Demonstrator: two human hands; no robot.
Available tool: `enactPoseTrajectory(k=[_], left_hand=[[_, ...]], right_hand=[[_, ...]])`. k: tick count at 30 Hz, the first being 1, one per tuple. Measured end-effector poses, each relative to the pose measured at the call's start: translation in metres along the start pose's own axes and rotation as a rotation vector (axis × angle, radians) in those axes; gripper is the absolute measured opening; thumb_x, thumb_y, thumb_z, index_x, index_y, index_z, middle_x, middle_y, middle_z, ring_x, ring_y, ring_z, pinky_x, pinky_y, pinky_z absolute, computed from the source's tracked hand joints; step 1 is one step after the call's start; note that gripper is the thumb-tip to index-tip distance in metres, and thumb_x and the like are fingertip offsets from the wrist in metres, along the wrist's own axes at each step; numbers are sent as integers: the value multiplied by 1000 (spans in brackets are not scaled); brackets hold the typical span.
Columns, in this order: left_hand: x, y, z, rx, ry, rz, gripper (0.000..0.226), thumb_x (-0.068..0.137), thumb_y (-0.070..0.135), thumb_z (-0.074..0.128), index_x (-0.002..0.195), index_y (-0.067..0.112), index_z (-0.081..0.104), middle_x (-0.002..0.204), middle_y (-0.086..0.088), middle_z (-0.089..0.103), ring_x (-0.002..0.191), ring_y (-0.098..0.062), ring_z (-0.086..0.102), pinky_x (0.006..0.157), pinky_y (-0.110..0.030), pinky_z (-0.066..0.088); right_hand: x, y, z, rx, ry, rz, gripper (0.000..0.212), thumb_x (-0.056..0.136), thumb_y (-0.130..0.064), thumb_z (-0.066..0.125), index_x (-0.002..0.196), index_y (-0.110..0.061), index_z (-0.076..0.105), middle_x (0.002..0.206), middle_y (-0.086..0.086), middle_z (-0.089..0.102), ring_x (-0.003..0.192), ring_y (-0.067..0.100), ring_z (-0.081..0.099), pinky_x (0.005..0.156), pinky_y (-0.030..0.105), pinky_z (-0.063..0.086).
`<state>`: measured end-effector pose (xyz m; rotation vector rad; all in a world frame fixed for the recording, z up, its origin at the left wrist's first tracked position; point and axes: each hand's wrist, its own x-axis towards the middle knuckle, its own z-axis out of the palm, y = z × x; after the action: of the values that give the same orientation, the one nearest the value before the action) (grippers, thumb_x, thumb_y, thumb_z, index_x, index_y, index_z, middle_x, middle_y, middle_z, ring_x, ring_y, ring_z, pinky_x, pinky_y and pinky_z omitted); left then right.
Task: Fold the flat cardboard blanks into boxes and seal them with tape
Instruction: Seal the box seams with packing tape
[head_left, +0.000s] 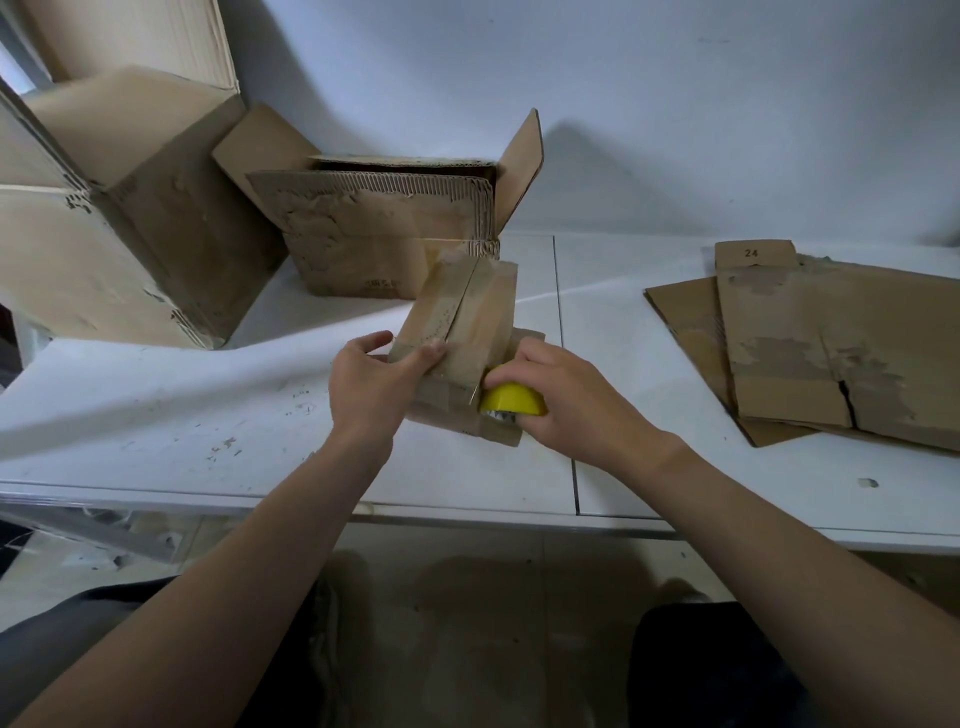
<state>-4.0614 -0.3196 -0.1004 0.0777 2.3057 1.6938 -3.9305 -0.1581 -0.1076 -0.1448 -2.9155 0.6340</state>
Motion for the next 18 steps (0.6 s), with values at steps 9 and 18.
enactPoseTrajectory(k=[9, 18], left_hand=[[4, -9, -10, -44, 28, 99, 18, 95, 37, 68, 84, 29, 79, 80, 2, 77, 86, -20, 71, 87, -38, 60], [-9, -8, -9, 639, -20, 419, 40, 108, 38, 38, 110, 13, 68, 91, 0, 51, 79, -13, 50, 78, -38, 48]], right_hand=[[4, 9, 2, 46, -1, -16, 42, 85, -24, 80, 124, -31, 63, 108, -14, 46, 99, 6, 44, 78, 10, 35], [3, 7, -17, 274, -27, 65, 33, 80, -47, 81, 102, -35, 59, 102, -19, 57, 95, 6, 56, 75, 22, 51]])
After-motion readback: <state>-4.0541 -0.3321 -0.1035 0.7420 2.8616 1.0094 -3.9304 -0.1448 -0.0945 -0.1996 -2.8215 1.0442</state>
